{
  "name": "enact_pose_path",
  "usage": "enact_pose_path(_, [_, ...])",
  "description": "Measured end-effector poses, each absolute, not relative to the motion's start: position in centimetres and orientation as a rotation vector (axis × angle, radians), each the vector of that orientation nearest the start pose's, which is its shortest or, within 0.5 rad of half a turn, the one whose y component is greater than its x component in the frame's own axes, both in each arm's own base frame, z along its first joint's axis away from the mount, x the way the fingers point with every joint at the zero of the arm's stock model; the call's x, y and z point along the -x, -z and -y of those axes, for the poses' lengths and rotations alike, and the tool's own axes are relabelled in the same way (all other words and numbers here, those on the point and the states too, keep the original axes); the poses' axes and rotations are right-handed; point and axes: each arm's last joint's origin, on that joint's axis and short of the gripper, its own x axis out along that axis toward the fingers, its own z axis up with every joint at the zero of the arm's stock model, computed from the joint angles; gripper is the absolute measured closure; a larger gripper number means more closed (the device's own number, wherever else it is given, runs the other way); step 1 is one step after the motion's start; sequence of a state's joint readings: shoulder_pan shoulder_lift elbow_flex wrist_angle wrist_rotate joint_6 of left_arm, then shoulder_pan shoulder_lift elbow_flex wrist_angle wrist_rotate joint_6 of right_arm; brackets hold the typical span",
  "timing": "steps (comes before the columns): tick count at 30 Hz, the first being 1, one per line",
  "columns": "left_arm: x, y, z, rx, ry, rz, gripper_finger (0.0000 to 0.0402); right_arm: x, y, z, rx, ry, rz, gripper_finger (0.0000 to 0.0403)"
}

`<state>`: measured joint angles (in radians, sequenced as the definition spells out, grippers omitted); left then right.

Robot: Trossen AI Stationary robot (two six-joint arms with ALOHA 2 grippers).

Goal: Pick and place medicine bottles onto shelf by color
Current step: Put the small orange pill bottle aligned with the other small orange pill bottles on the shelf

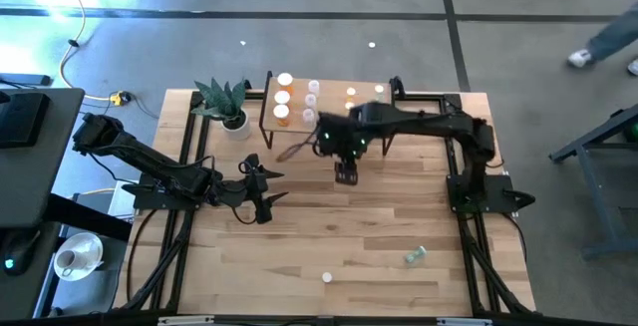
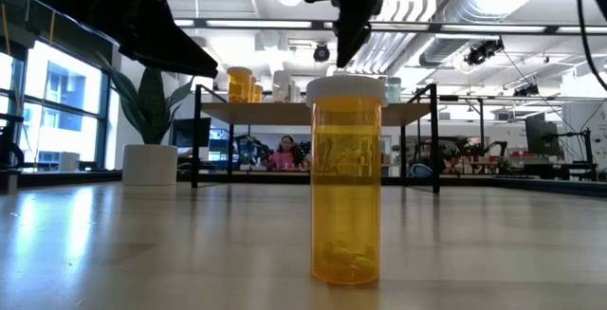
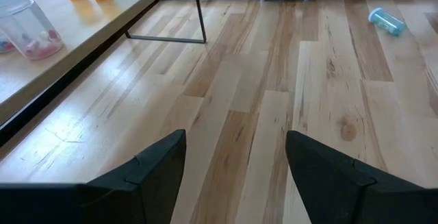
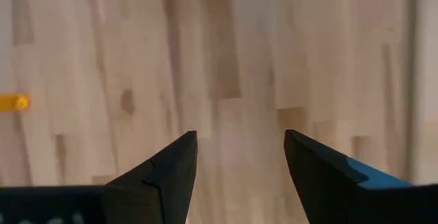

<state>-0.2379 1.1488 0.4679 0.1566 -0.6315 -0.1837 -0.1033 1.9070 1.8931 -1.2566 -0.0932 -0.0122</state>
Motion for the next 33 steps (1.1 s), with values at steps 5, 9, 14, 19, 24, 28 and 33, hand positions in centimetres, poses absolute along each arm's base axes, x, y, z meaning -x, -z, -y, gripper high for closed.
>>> enact_pose_path(5, [-21.7, -19.1, 3.5, -0.047, -0.425, -0.442, 0.0161, -36.8, -29.6, 0.6, -0.105, -0.057, -1.246, 0.0192])
enact_pose_path(9, [-21.7, -19.2, 3.5, -0.043, -0.426, -0.435, 0.0161, -35.7, -27.8, -1.9, -0.096, -0.097, -1.213, 0.0192])
enact_pose_path(14, [-21.8, -19.4, 3.5, -0.007, -0.431, -0.404, 0.0161, -34.9, -25.4, -5.2, -0.088, -0.156, -1.156, 0.0192])
enact_pose_path(19, [-21.8, -19.4, 3.5, 0.098, -0.454, -0.380, 0.0161, -34.8, -23.5, -8.6, -0.056, -0.245, -1.075, 0.0192])
enact_pose_path(24, [-21.8, -19.4, 3.5, 0.201, -0.471, -0.356, 0.0161, -34.7, -23.0, -11.7, -0.027, -0.340, -0.947, 0.0192])
enact_pose_path(28, [-21.8, -19.4, 3.6, 0.244, -0.462, -0.352, 0.0161, -34.6, -23.0, -13.8, -0.008, -0.403, -0.847, 0.0192])
enact_pose_path(33, [-21.9, -19.4, 3.7, 0.281, -0.429, -0.358, 0.0161, -34.5, -23.2, -15.8, 0.023, -0.446, -0.718, 0.0192])
